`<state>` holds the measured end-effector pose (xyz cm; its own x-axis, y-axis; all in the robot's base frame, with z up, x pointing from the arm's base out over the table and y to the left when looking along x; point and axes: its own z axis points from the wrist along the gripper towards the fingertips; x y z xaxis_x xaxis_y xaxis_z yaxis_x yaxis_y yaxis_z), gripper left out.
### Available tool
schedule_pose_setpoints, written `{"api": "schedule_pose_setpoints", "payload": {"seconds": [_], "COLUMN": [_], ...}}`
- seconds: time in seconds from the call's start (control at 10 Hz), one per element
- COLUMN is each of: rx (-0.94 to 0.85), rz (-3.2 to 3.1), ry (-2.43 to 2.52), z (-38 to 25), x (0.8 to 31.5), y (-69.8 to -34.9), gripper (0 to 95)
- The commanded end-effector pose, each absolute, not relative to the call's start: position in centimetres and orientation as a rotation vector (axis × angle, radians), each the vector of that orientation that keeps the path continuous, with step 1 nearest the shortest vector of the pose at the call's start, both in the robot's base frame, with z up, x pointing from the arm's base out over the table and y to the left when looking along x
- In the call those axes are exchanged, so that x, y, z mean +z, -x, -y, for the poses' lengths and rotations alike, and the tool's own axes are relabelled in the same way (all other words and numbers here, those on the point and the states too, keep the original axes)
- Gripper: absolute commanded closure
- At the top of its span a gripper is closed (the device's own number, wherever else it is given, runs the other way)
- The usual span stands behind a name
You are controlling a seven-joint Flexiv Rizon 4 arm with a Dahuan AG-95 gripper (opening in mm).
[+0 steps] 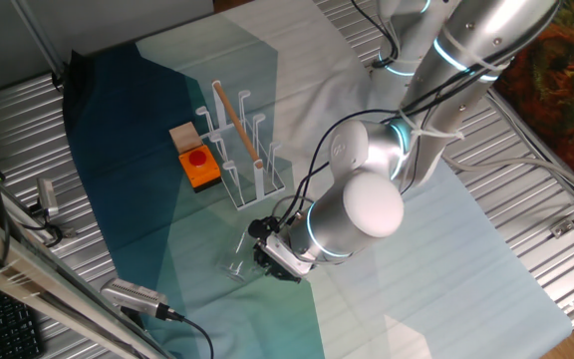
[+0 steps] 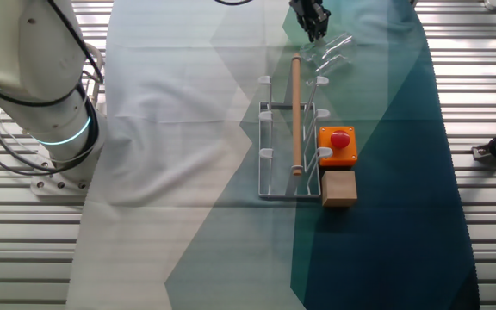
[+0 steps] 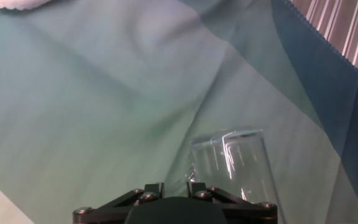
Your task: Put the cup on the cup rack
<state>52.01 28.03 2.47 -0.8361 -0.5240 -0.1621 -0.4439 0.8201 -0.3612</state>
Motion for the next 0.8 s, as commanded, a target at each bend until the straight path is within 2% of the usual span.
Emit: {"api": "schedule_pose_setpoints", "payload": {"seconds": [0.1, 0.8], "rx": [-0.452, -0.457], "rz": [-2.730, -2.792], "ry": [0.750, 0.731], "z": [-27.78, -27.80], "x": [2.24, 2.27], "y": [-51.96, -52.05], "gripper": [76.0, 76.0]}}
